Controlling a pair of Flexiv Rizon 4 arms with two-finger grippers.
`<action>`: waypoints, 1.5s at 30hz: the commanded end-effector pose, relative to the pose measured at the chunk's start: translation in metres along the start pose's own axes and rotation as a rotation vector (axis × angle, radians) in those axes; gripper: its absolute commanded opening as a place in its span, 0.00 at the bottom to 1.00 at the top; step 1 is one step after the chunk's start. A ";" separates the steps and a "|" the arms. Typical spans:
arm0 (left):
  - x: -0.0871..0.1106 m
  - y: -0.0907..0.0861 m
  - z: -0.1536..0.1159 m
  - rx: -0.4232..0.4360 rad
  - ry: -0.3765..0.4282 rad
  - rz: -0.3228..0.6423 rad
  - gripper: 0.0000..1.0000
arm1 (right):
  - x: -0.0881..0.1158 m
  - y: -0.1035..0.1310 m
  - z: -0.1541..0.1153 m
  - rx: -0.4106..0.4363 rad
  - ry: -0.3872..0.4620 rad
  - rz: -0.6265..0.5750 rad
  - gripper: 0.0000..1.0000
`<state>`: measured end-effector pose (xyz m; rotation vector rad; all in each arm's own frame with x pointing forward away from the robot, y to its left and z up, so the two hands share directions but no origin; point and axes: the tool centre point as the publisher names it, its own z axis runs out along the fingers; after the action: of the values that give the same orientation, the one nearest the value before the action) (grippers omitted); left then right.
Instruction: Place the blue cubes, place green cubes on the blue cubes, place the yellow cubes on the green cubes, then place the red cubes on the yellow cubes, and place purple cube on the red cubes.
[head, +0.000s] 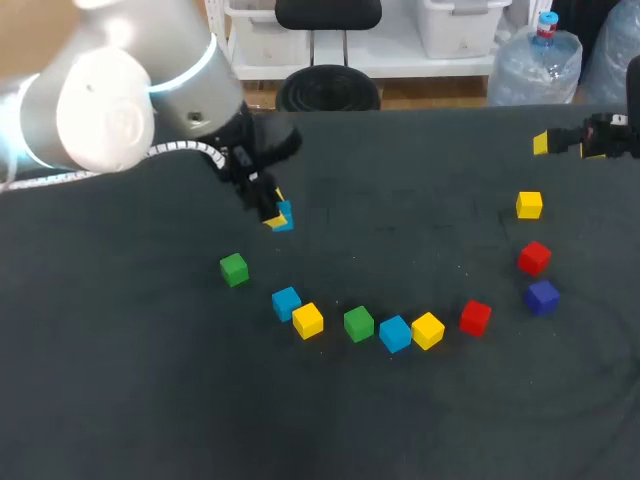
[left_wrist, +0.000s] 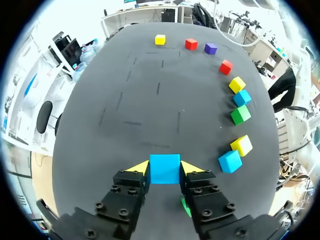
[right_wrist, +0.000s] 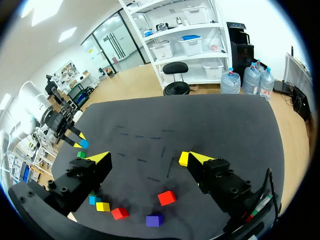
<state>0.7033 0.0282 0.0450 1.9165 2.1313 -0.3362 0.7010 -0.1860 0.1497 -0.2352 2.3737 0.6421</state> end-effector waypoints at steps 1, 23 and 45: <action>-0.008 0.009 0.007 0.005 0.010 0.001 0.00 | 0.000 0.001 0.000 0.005 -0.001 0.001 1.00; -0.025 0.004 0.022 -0.014 0.007 0.047 0.00 | 0.000 0.001 0.000 0.005 -0.001 0.001 1.00; -0.049 -0.009 0.035 -0.036 -0.030 0.023 0.00 | 0.000 0.001 0.000 0.005 -0.001 0.001 1.00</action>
<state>0.7023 -0.0279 0.0309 1.9066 2.0812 -0.3270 0.7010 -0.1860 0.1497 -0.2352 2.3737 0.6422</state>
